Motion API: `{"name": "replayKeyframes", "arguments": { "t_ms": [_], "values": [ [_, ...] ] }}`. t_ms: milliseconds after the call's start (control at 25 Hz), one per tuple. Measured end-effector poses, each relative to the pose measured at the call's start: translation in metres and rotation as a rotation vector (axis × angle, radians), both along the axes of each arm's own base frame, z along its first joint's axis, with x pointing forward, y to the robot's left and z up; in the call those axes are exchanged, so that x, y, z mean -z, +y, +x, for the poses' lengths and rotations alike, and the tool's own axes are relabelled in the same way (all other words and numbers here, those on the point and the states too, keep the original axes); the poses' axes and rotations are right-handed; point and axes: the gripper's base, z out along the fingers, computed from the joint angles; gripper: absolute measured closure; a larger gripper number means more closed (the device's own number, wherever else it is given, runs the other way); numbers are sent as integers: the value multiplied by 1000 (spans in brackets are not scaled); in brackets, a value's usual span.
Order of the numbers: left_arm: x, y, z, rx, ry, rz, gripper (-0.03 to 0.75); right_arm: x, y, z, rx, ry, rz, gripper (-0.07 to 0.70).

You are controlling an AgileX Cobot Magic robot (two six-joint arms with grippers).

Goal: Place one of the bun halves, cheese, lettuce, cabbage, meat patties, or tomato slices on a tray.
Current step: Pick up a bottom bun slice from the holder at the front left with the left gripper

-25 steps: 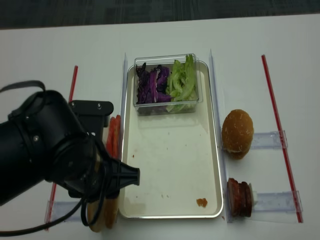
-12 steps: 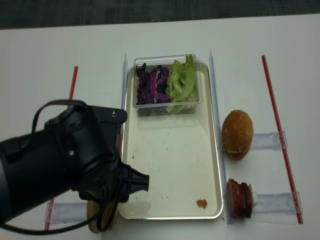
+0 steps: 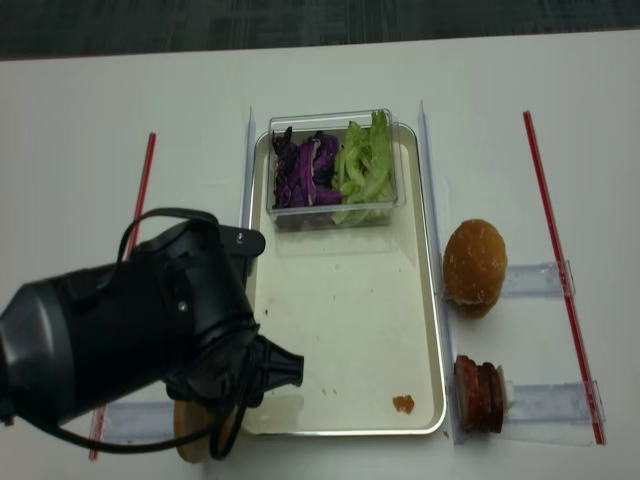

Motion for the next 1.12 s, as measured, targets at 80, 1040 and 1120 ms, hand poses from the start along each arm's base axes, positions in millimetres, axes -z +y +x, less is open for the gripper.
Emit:
{"name": "replayKeyframes", "arguments": {
  "t_ms": [80, 1040, 1120],
  "values": [
    [2, -1, 0, 2, 4, 5, 365, 0, 0, 0, 0, 0, 0, 178],
    [20, -8, 4, 21, 49, 51, 476, 0, 0, 0, 1, 0, 2, 178],
    [20, -8, 4, 21, 49, 51, 516, 0, 0, 0, 1, 0, 2, 178]
  ]
}}
